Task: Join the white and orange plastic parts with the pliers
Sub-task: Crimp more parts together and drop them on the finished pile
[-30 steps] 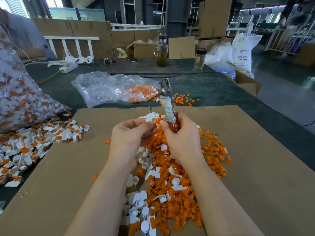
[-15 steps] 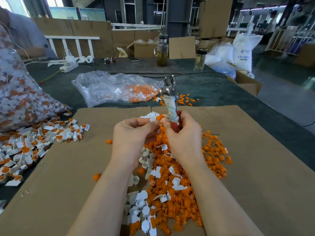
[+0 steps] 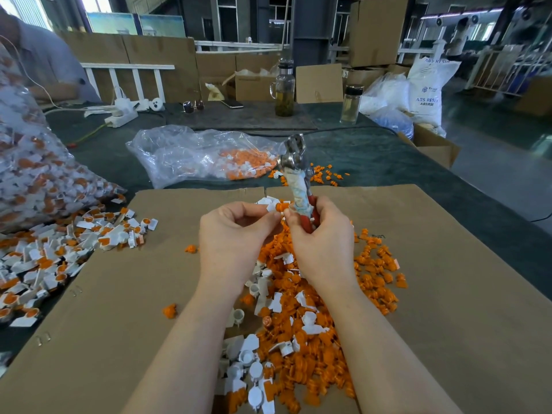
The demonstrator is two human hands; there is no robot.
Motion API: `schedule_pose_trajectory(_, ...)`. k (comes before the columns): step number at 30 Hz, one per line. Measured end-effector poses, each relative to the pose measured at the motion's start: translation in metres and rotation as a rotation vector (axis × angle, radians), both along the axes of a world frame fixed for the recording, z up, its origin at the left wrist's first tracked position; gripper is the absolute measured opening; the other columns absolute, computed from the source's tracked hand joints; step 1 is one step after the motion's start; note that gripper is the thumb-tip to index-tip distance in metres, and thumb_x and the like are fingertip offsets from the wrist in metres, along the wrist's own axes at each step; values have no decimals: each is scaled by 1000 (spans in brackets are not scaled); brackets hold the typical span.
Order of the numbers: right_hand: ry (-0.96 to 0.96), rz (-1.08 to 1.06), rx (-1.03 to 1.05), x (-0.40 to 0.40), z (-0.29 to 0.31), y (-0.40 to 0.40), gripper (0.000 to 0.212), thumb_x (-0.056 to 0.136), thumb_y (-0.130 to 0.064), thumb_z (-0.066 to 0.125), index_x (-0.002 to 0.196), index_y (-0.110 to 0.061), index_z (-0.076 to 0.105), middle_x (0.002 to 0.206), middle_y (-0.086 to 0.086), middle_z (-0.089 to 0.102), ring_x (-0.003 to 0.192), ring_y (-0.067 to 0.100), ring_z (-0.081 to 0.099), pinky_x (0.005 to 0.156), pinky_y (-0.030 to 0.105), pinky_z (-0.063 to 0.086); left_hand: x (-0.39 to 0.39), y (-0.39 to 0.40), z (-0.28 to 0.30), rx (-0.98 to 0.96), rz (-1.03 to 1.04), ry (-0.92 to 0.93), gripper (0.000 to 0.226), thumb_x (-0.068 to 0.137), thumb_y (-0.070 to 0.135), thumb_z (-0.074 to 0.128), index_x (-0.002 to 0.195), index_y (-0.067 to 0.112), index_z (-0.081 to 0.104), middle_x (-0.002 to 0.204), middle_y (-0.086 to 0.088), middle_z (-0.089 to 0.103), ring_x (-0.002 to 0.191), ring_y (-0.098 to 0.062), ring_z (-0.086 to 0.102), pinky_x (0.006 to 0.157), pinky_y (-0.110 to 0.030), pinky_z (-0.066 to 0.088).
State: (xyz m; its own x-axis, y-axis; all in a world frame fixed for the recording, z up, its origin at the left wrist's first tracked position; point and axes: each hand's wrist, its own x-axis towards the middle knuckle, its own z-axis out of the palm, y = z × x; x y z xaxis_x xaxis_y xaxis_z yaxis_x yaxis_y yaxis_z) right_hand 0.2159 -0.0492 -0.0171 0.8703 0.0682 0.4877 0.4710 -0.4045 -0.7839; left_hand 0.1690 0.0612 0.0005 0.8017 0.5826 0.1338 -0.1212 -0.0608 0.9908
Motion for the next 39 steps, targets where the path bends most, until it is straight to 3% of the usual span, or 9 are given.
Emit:
schedule_pose_trajectory(2, -5, -9, -1, 0, 1, 0, 14, 88, -30, 69, 92, -28, 55, 73, -18, 58, 67, 2, 58, 55, 14, 38, -1, -1, 1, 43, 15, 11, 9, 76, 12, 84, 78, 17, 76, 68, -1, 75, 70, -18, 75, 71, -33, 61)
schedule_pose_trajectory(7, -2, 0, 20, -1, 2, 0, 14, 88, -28, 69, 97, -25, 59, 83, -11, 66, 76, 7, 64, 65, 28, 54, -2, -3, 3, 50, 9, 10, 9, 76, 12, 84, 80, 16, 76, 71, -2, 75, 73, -20, 75, 76, -39, 62)
schedule_pose_trajectory(13, -38, -5, -5, -1, 1, 0, 14, 86, -26, 71, 91, -24, 58, 78, -12, 63, 72, 7, 62, 60, 22, 47, -3, -2, 3, 128, 24, 8, 14, 75, 15, 84, 73, 24, 74, 69, 2, 74, 72, -21, 74, 76, -43, 62)
schedule_pose_trajectory(18, -104, -19, -8, -2, 1, 1, 20, 85, -23, 72, 85, -28, 53, 70, -20, 54, 64, 1, 56, 55, 13, 36, -3, -3, 4, 72, 21, -14, 9, 76, 12, 84, 78, 16, 76, 70, -2, 75, 71, -21, 74, 73, -39, 63)
schedule_pose_trajectory(25, -52, 6, -13, -1, 1, 1, 17, 87, -26, 70, 85, -28, 54, 71, -21, 55, 65, -2, 55, 54, 9, 36, -3, -3, 2, 176, 21, -2, 11, 76, 16, 84, 75, 24, 76, 71, 6, 75, 72, -15, 73, 74, -41, 62)
schedule_pose_trajectory(28, -21, 33, 18, 0, 1, 1, 11, 87, -25, 70, 92, -24, 60, 80, -15, 63, 74, 3, 62, 62, 15, 48, -2, -3, 1, 150, 37, 2, 14, 75, 16, 85, 73, 25, 74, 71, 5, 75, 73, -18, 74, 75, -43, 62)
schedule_pose_trajectory(31, 13, 63, 34, 1, 1, 2, 13, 88, -25, 70, 99, -21, 64, 88, -10, 68, 82, 5, 65, 70, 28, 56, -1, -2, 0, 147, 63, 3, 15, 75, 16, 85, 72, 26, 74, 69, 6, 74, 72, -18, 73, 72, -39, 62)
schedule_pose_trajectory(34, 27, 116, 30, 2, 3, 0, 13, 89, -24, 68, 98, -29, 60, 85, -16, 66, 81, 0, 63, 69, 20, 53, 1, -1, 0, 167, 87, 6, 15, 74, 20, 85, 70, 27, 72, 68, 9, 72, 70, -15, 72, 66, -30, 60)
schedule_pose_trajectory(39, 135, 261, 5, 2, 8, -6, 18, 88, -21, 66, 89, -38, 60, 77, -14, 66, 78, -1, 61, 66, 15, 50, 2, 2, -3, 174, 112, 19, 16, 77, 25, 84, 69, 27, 70, 65, 7, 71, 68, -16, 71, 64, -29, 59)
